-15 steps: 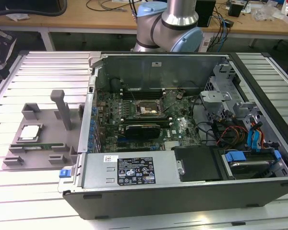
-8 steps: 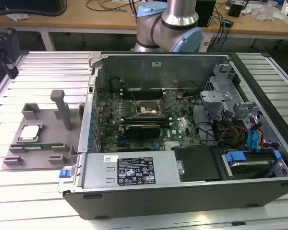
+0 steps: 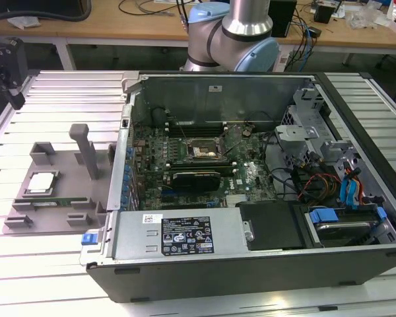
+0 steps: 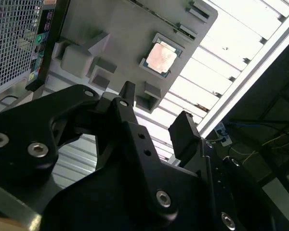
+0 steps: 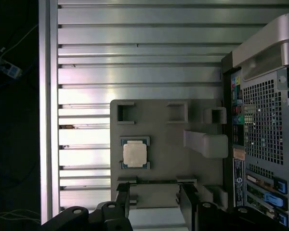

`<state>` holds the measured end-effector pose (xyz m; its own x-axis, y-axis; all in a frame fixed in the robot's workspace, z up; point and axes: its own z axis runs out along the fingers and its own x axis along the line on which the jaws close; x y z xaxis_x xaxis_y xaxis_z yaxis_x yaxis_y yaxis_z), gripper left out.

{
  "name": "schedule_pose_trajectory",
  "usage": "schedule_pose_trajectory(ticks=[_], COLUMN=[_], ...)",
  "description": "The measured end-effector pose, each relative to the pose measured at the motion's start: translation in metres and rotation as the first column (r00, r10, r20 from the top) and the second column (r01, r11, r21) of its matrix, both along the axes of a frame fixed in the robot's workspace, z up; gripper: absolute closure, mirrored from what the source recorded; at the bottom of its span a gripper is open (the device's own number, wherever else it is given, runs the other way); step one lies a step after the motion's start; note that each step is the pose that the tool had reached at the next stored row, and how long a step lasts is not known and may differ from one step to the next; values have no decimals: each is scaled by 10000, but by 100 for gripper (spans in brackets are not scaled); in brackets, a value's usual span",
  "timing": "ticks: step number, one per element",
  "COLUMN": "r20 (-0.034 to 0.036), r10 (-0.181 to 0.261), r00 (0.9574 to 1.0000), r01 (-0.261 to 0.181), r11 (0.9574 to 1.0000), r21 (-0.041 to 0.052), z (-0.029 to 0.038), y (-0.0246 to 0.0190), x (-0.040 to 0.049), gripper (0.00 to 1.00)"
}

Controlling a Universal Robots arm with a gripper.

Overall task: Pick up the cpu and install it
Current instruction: 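Pick up the cpu and move it towards the insertion slot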

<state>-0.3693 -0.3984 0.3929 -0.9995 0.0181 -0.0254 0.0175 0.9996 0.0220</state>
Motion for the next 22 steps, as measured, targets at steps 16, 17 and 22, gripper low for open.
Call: schedule_pose_trajectory(ticks=[16, 17, 22], r20=[0, -1, 0], r10=[6, 6, 7], r00=[10000, 10000, 10000], r01=[-6, -6, -7], r11=[10000, 10000, 10000], r21=[0, 0, 0], z=[-93, -103, -154], y=[0, 0, 0], x=[0, 0, 0], gripper=[32, 32, 32])
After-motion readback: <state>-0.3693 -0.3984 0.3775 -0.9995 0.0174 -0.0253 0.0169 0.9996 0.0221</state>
